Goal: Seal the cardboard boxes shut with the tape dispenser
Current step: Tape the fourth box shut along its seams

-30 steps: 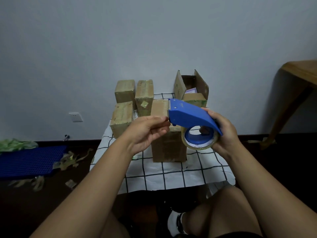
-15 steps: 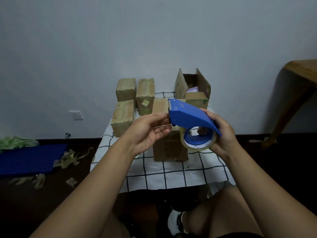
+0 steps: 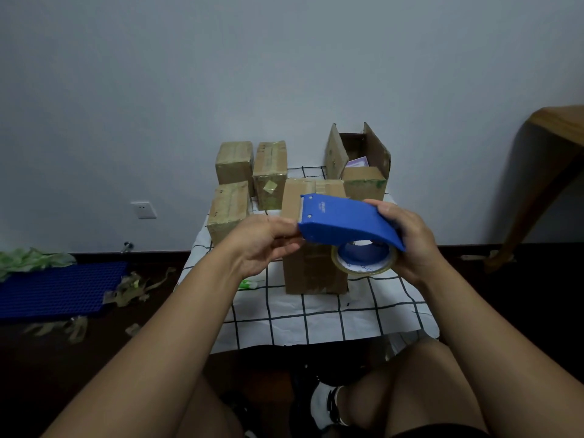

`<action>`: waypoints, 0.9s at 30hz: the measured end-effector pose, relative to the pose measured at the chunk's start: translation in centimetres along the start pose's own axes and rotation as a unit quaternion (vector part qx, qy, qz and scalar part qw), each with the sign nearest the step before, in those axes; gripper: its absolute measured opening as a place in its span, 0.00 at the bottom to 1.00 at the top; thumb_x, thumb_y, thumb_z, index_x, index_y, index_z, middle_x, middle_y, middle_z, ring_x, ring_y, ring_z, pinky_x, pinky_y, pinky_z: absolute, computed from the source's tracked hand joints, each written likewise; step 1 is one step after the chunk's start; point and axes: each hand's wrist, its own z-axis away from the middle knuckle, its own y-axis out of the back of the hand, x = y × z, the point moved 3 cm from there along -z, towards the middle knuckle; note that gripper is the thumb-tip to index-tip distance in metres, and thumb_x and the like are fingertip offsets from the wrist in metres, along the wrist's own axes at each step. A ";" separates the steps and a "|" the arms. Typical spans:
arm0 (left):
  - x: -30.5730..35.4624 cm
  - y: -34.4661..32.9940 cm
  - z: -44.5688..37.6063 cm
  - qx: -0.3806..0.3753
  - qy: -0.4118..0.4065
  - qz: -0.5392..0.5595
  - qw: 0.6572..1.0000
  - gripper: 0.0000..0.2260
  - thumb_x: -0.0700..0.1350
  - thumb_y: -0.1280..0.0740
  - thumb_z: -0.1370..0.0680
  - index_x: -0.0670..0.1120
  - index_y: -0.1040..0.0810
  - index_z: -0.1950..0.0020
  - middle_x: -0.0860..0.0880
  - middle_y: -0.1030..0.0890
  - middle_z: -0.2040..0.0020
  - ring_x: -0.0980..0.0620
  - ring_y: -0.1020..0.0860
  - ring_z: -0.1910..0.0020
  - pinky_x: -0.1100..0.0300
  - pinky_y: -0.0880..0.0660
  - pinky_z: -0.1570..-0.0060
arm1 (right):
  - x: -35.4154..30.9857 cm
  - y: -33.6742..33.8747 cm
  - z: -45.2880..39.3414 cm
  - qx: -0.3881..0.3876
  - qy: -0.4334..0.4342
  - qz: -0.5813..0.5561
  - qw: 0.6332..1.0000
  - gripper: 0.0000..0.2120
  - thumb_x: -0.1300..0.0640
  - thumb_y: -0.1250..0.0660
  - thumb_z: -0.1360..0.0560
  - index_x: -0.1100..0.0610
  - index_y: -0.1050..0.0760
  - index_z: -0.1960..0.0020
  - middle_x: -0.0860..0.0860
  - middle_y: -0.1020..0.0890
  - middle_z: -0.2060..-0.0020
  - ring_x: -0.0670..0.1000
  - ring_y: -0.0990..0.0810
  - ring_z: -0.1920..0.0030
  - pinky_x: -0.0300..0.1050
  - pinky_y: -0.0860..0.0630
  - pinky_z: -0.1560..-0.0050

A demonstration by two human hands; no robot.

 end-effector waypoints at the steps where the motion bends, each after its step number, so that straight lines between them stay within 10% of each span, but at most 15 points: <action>1: -0.1 0.2 -0.1 0.006 0.002 -0.004 1.000 0.08 0.34 0.34 0.22 0.36 0.21 0.44 0.40 0.15 0.52 0.49 0.15 0.56 0.63 0.21 0.64 | -0.2 0.0 0.0 -0.007 0.001 0.017 1.000 0.13 0.52 0.33 0.27 0.54 0.15 0.47 0.54 0.15 0.50 0.51 0.17 0.51 0.45 0.19 0.52; 12: 0.7 0.4 -0.9 0.076 -0.029 -0.115 0.990 0.04 0.39 0.33 0.21 0.43 0.18 0.51 0.45 0.14 0.57 0.53 0.15 0.62 0.64 0.22 0.69 | -2.6 0.7 -1.0 -0.061 0.038 0.202 0.977 0.11 0.54 0.33 0.21 0.41 0.15 0.48 0.43 0.15 0.50 0.46 0.17 0.50 0.41 0.19 0.56; 27: 1.7 1.7 -1.8 0.169 -0.075 -0.100 0.978 0.02 0.39 0.30 0.23 0.42 0.21 0.55 0.45 0.15 0.63 0.54 0.18 0.68 0.64 0.21 0.67 | -7.8 7.2 -3.2 -0.013 0.055 0.235 0.970 0.10 0.51 0.30 0.31 0.49 0.13 0.52 0.54 0.13 0.55 0.49 0.16 0.58 0.40 0.19 0.60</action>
